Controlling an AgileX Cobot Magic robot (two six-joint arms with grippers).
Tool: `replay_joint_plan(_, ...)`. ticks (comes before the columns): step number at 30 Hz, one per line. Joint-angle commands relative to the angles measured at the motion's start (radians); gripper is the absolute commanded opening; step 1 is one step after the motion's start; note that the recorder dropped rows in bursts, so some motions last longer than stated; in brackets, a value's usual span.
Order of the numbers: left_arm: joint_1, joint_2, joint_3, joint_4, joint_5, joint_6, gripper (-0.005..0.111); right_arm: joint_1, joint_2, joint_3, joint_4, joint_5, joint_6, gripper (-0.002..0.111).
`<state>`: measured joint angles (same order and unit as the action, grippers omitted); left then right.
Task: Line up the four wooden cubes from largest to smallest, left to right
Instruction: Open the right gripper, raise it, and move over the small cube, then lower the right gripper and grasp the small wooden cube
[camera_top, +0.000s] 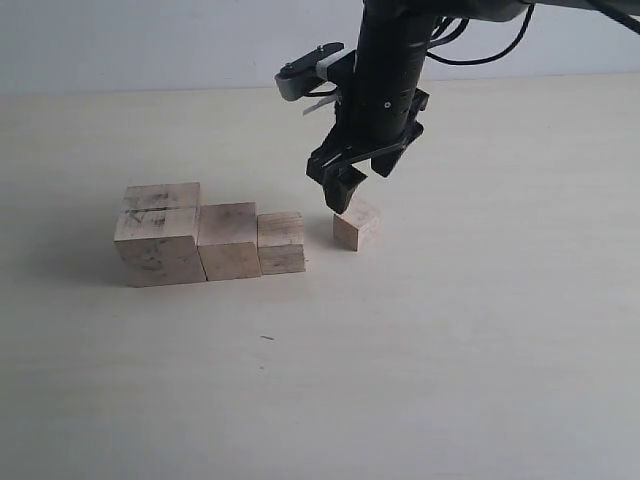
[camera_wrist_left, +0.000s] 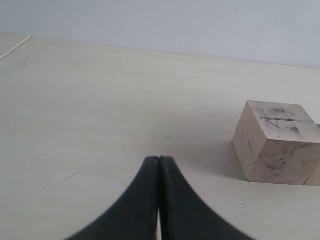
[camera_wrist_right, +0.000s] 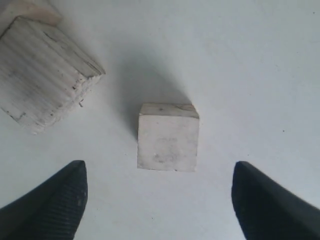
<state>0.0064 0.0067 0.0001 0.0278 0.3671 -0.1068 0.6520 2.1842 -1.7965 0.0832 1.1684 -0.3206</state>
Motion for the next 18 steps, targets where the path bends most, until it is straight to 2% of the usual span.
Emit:
replay_joint_plan(1,-0.009,-0.007,0.0,0.006,-0.012,0.0,0.0,-0.001,-0.004,0.032,-0.006,-0.024,-0.017,0.074)
replay_joint_plan(7,-0.009,-0.007,0.0,0.006,-0.012,0.0,0.0,-0.001,-0.004,0.109,-0.008,-0.133,-0.047,0.074)
replay_joint_plan(18,-0.009,-0.007,0.0,0.006,-0.012,0.0,0.0,-0.001,0.029,0.114,-0.006,-0.171,-0.047,0.07)
